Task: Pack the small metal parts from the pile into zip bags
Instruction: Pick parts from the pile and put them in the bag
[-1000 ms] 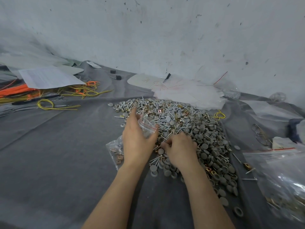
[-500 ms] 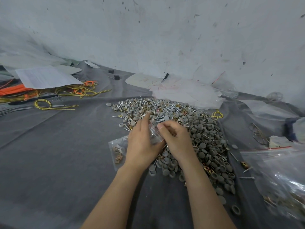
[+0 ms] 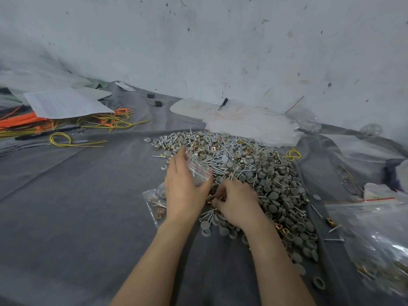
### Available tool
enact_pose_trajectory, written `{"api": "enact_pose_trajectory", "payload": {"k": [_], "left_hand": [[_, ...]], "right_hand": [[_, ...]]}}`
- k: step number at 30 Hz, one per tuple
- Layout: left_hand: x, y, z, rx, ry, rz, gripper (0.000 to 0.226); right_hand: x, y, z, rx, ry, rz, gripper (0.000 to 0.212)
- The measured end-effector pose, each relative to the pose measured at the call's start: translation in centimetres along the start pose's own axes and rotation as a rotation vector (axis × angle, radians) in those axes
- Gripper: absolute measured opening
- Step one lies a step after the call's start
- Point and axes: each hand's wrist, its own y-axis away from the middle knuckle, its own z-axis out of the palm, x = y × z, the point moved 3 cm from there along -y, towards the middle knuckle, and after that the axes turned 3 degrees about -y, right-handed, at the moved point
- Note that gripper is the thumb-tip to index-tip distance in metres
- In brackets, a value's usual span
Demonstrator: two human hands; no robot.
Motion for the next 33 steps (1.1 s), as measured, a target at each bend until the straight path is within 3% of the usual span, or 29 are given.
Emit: {"api": "enact_pose_trajectory", "payload": {"k": [4,7,9,11,14,18,22,24,33], "left_hand": [[0.0,0.1,0.2,-0.058,-0.030,0.026,0.084],[0.4,0.5,0.7,-0.195,-0.080,0.092,0.086],[0.5,0.8,1.1,-0.275,-0.120,0.139,0.085],[0.5,0.9,1.2,-0.303,-0.124,0.153,0.085],[0.5,0.8,1.0,-0.268,-0.094,0.127,0.084],[0.1,0.3,0.4,-0.122,-0.031,0.041,0.085],[-0.2,0.1,0.1,-0.065,-0.005,0.011,0.083],[-0.1,0.1,0.1,-0.065,-0.011,0.016,0.082],[-0.2,0.1,0.4,-0.079,-0.038,0.032,0.084]], "right_hand": [[0.5,-0.4,-0.9,0.205,-0.395,0.036,0.013],[1.0,-0.4,-1.7,0.414,-0.704,0.064,0.011],[0.9,-0.4,-1.7,0.419,-0.793,0.052,0.009],[0.5,-0.5,-1.6,0.312,-0.819,0.014,0.007],[0.0,-0.4,-1.5,0.192,-0.796,-0.033,0.008],[0.9,-0.1,-2.8,0.269,-0.574,-0.028,0.008],[1.0,0.5,-2.1,-0.107,-0.156,-0.005,0.011],[0.6,0.7,-1.7,-0.190,-0.055,0.005,0.010],[0.6,0.4,-1.1,-0.111,-0.015,0.056,0.011]]}}
